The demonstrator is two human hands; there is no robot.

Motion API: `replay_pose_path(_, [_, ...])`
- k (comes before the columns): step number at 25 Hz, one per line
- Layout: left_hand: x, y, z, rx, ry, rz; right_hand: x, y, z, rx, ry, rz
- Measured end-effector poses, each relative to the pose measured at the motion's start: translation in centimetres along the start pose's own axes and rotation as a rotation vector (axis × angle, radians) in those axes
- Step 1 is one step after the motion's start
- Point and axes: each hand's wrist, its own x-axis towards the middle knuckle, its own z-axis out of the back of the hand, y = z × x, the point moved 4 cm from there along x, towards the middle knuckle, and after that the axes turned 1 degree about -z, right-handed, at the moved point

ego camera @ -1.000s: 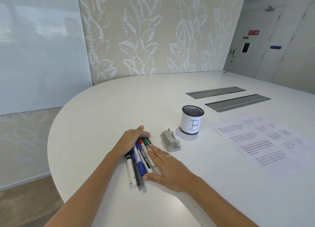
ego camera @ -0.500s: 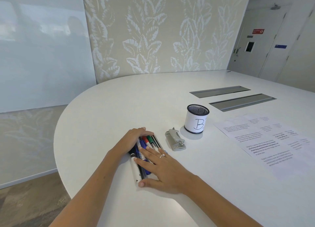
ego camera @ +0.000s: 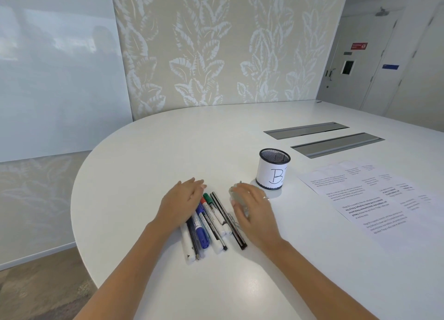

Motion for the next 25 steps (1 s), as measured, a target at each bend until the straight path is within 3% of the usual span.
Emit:
replay_pose_path(3, [-0.6, -2.7, -2.7, 0.304, 0.147, -0.103, 1.0, -3.3, -1.1, -0.128, 0.244, -0.111])
replay_pose_path(7, [-1.4, -3.0, -4.6, 0.491, 0.233, -0.073, 0.9, -4.5, -2.6, -0.086, 0.472, -0.158])
replay_pose_path(14, [-0.6, -4.0, -4.5, 0.535, 0.218, -0.064, 0.2, -6.2, -2.0, -0.070, 0.451, -0.125])
replay_pose_path(20, [1.2, -11.2, -7.4, 0.461, 0.124, -0.089, -1.5, -9.0, 0.7, -0.091, 0.476, -0.104])
replay_pose_path(25, [2.2, -16.3, -12.7, 0.371, 0.130, -0.012, -2.6, -12.5, 4.6, -0.072, 0.467, -0.132])
